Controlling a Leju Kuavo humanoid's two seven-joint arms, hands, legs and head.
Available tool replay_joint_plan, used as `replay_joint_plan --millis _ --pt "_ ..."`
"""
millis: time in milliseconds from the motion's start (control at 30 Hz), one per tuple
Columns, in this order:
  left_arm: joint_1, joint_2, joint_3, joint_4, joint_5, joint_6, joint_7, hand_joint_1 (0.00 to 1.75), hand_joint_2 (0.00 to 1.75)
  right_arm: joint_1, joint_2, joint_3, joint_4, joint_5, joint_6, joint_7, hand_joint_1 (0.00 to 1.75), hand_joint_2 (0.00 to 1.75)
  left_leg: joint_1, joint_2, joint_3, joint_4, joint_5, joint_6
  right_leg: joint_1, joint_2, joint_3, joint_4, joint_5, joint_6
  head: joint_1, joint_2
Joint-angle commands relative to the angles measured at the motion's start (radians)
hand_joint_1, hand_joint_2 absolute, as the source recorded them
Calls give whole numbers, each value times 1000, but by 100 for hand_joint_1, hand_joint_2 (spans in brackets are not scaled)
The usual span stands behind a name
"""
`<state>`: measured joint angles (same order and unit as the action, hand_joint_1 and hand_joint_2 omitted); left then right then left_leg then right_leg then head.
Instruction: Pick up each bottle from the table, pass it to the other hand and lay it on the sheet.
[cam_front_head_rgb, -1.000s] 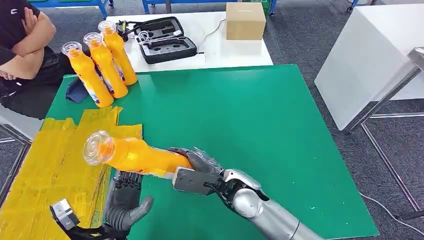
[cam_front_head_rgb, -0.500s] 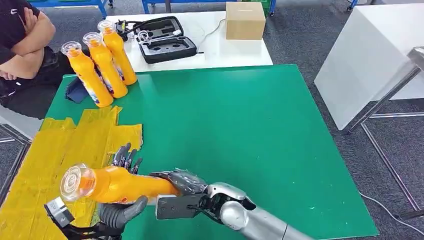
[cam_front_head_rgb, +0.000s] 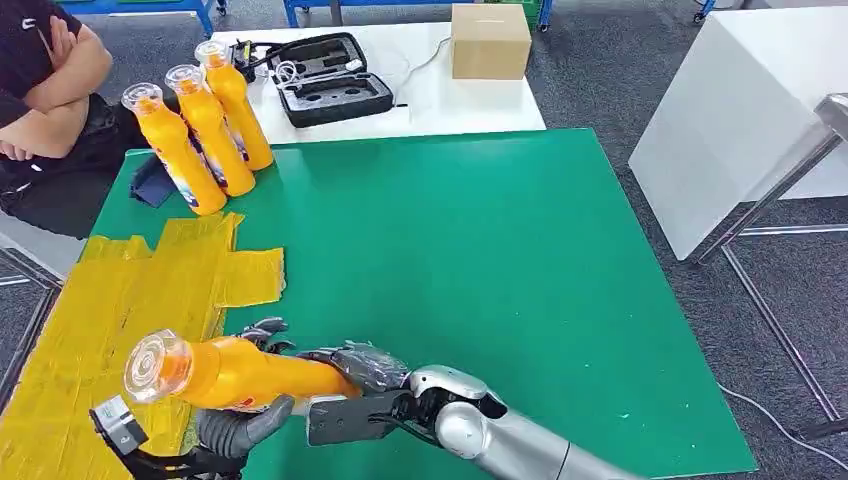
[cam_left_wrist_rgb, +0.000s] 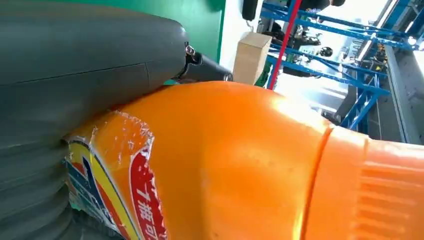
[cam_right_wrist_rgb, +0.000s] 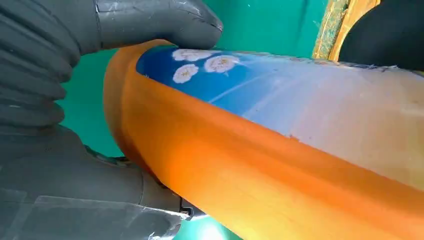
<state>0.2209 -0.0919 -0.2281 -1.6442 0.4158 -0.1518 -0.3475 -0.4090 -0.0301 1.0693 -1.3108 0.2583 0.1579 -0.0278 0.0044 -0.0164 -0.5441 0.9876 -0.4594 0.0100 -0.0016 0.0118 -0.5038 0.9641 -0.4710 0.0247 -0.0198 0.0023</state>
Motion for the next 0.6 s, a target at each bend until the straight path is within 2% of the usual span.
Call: replay_joint_plan --millis 33,167,233,267,300,333,433,500,600 --pt "-48 -30 5 52 8 -13 -5 175 175 8 -34 26 25 5 -12 2 175 175 1 -2 1 -1 1 0 1 -4 3 -2 0 0 0 0" --pt "-45 -28 7 40 -9 -12 -16 175 175 34 -57 -12 -5 24 -49 10 175 175 1 -2 1 -1 0 0 1 -4 3 -2 0 0 0 0" --pt "-50 -2 6 21 -82 6 -38 175 175 89 -93 -71 -62 35 -89 12 175 175 0 -4 1 -1 1 0 1 -6 3 -2 0 1 0 0" --pt "-55 12 10 10 -134 22 -50 175 175 119 -114 -98 -99 48 -117 10 143 175 0 -4 0 0 1 0 0 -5 2 -2 0 0 0 0" --pt "-63 31 22 -6 -187 31 -56 175 175 153 -136 -144 -145 47 -147 0 0 175 1 -5 0 -1 1 0 1 -7 3 -2 -1 1 0 0" --pt "-73 39 37 -22 -244 56 -59 175 175 170 -149 -180 -184 67 -174 8 0 0 0 -5 0 0 1 0 0 -6 2 -2 -1 0 0 0" --pt "-85 72 102 -61 -447 134 -58 175 175 246 -198 -318 -320 67 -201 -22 0 0 1 -6 -2 1 0 0 1 -7 1 -1 -1 1 0 0" --pt "-101 77 140 -64 -488 119 -53 175 175 265 -191 -377 -366 76 -179 -24 0 0 0 -8 -3 1 0 0 1 -8 1 0 -1 0 0 0" --pt "-117 105 191 -59 -715 252 -22 175 175 315 -207 -453 -433 85 -193 -25 0 0 0 -5 -2 1 0 0 0 -4 0 0 0 0 0 0"
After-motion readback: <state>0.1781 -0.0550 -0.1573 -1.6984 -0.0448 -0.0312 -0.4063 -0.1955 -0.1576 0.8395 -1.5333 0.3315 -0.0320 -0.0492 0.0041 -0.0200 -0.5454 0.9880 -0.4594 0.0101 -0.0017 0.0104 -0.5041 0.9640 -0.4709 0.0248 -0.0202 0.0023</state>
